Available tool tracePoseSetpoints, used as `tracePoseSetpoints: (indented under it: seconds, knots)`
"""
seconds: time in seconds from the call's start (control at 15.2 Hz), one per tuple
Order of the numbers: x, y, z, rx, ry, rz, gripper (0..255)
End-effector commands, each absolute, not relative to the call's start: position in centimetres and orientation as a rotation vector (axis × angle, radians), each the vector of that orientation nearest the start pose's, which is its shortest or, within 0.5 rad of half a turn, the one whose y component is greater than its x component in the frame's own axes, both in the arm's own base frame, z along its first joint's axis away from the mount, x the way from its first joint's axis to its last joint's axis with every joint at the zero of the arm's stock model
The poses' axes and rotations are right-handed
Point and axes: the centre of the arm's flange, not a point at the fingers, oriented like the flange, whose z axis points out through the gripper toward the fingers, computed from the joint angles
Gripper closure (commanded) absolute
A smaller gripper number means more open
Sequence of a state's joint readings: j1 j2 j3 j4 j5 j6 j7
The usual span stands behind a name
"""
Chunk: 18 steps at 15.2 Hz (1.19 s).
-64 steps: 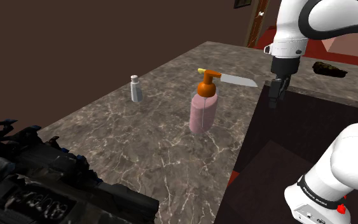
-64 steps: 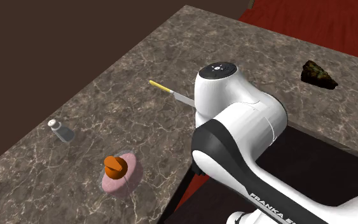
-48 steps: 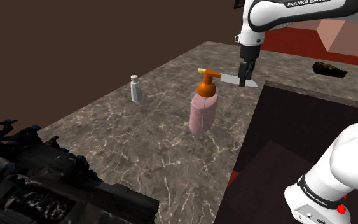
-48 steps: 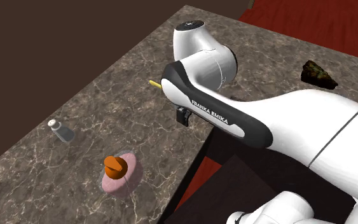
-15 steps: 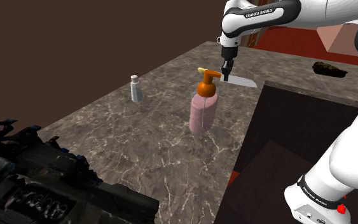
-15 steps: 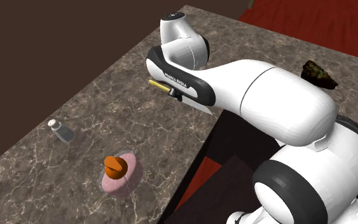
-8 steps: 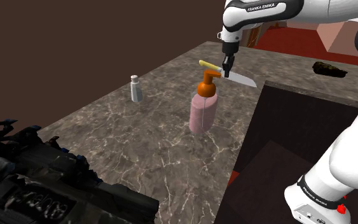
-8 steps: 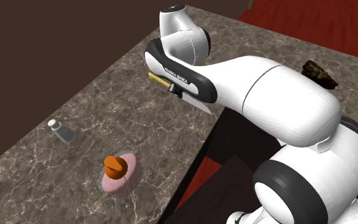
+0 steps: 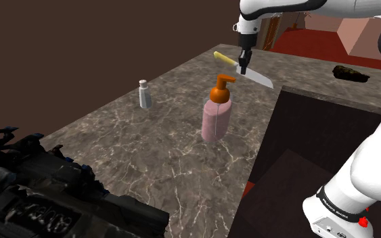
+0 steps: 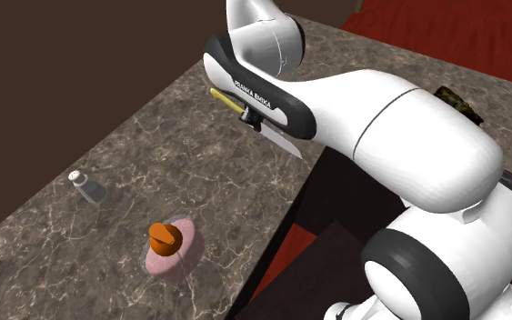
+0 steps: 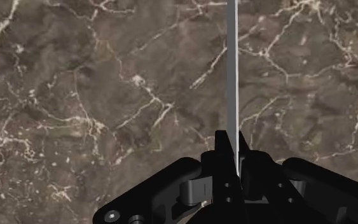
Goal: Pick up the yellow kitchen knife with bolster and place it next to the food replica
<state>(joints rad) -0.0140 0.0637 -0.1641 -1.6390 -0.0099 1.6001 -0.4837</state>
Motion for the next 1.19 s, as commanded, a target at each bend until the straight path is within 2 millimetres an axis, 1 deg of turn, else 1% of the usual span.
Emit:
tracePoseSetpoints:
  seconds: [0.0, 0.59, 1.12]
  knots:
    - [56.2, -10.0, 57.0, -3.087, -0.476, 0.162, 255]
    - [56.2, -10.0, 61.7, -3.087, -0.476, 0.162, 255]
    - [48.9, -17.6, 61.7, -3.087, -0.476, 0.162, 255]
